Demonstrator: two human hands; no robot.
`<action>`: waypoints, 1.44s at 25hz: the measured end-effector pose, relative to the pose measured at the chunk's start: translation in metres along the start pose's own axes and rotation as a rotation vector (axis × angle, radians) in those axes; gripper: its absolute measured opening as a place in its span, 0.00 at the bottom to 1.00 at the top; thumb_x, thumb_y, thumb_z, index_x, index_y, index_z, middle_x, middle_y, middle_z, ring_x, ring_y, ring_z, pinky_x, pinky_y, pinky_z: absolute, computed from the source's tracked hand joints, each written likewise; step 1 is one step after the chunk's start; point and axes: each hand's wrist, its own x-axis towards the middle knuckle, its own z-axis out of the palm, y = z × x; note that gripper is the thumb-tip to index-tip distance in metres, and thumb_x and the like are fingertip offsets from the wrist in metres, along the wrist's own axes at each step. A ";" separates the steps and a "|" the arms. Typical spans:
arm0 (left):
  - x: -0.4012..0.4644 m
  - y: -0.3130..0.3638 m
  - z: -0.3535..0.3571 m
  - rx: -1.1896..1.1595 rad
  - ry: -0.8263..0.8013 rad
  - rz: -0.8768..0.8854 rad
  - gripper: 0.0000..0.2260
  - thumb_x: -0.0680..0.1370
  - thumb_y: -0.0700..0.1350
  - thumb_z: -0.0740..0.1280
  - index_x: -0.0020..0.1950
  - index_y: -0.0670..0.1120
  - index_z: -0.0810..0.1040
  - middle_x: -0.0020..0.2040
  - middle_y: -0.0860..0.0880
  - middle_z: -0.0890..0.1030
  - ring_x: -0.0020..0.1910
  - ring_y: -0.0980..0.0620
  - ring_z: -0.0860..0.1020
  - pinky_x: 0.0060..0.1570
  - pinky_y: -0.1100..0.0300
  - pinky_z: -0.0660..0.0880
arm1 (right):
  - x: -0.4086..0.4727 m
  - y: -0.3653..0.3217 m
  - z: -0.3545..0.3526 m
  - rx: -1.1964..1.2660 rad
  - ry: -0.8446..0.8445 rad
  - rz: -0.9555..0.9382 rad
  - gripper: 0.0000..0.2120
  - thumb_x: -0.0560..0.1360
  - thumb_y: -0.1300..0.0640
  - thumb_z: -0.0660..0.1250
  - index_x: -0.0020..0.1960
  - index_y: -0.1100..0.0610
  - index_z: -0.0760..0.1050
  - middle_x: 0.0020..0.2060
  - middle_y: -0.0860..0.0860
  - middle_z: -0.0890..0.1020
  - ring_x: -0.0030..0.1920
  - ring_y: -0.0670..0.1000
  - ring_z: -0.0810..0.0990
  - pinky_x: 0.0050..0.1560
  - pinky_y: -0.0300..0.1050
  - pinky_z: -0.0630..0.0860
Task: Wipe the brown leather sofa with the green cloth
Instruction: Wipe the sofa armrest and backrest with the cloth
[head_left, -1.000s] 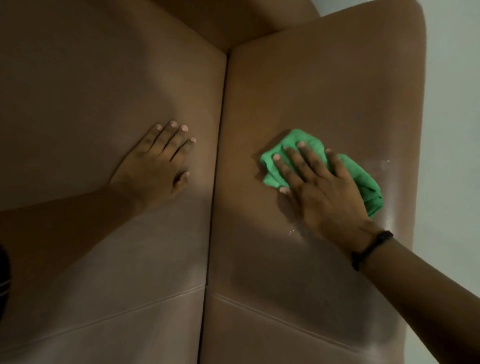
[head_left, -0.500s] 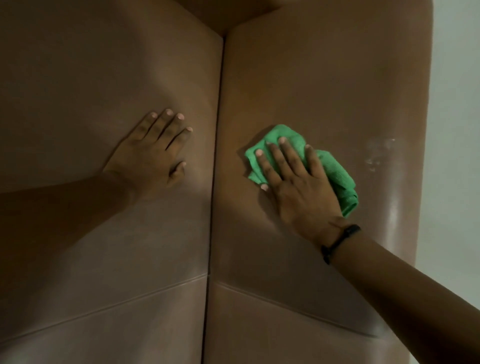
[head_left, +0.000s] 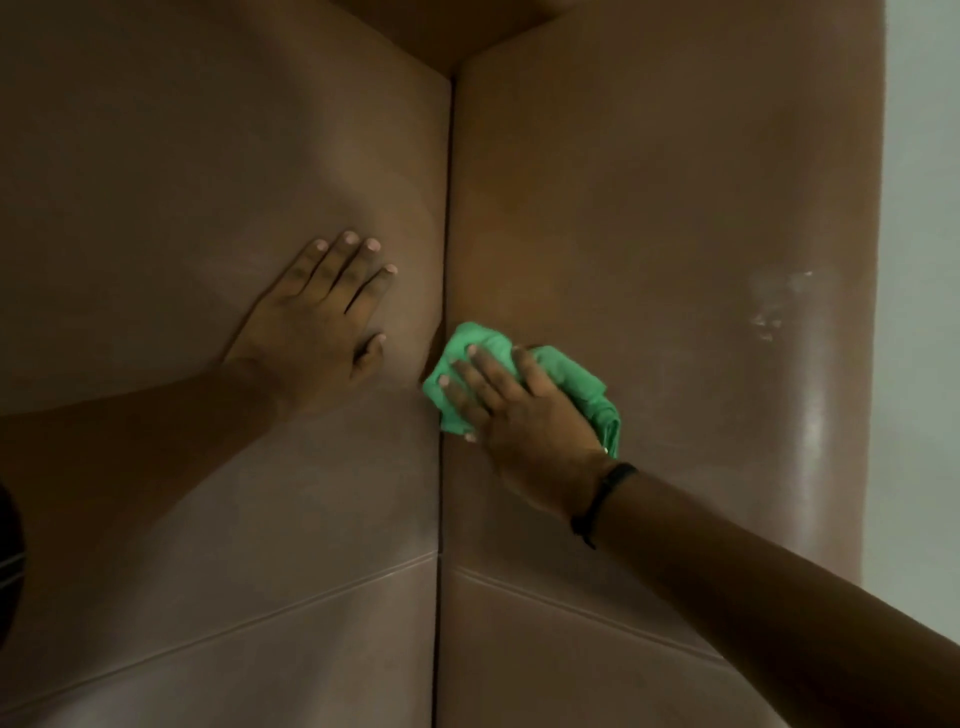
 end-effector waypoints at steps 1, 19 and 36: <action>0.000 0.000 -0.001 0.000 -0.006 0.003 0.37 0.83 0.58 0.55 0.89 0.42 0.61 0.88 0.36 0.61 0.89 0.34 0.58 0.89 0.38 0.52 | -0.005 -0.001 0.004 -0.018 -0.029 -0.074 0.31 0.88 0.48 0.44 0.88 0.56 0.43 0.88 0.56 0.49 0.87 0.59 0.43 0.84 0.67 0.42; 0.000 0.001 0.010 -0.075 0.085 0.020 0.36 0.83 0.58 0.55 0.87 0.40 0.62 0.87 0.33 0.63 0.87 0.31 0.59 0.88 0.37 0.50 | -0.086 0.022 0.015 0.023 0.111 0.227 0.31 0.89 0.45 0.45 0.88 0.53 0.42 0.88 0.54 0.50 0.87 0.57 0.42 0.84 0.65 0.40; 0.003 -0.003 0.029 -0.106 0.111 0.000 0.37 0.83 0.60 0.53 0.89 0.43 0.59 0.89 0.36 0.59 0.88 0.33 0.56 0.89 0.38 0.49 | -0.063 0.143 -0.044 -0.055 0.325 0.509 0.30 0.89 0.43 0.49 0.88 0.52 0.53 0.85 0.58 0.62 0.86 0.61 0.54 0.82 0.66 0.51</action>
